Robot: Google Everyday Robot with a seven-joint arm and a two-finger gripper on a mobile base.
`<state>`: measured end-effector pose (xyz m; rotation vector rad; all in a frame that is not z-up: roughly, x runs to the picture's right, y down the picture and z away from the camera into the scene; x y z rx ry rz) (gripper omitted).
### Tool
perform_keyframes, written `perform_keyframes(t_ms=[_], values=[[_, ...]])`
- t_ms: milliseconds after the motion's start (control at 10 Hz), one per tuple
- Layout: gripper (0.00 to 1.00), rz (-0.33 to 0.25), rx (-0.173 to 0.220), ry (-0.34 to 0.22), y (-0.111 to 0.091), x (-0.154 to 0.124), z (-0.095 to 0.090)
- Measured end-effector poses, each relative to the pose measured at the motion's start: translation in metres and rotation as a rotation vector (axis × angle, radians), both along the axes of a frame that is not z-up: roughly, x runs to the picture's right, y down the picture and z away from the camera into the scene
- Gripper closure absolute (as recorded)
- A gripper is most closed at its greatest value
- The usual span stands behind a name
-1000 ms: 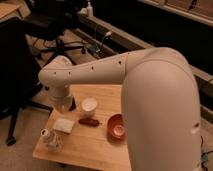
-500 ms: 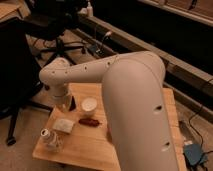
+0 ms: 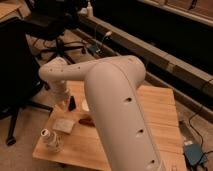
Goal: Knock the eraser over
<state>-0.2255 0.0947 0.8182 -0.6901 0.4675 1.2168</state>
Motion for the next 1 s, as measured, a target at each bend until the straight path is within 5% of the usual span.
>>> perform_keyframes(t_ms=[400,600,1000], values=[[1.0,0.094,0.063,0.178,-0.037,0.05,0.031],[1.0,0.169,0.069,0.169,-0.043,0.055,0.033],[0.94,0.372,0.11,0.088,-0.07,0.067,0.006]])
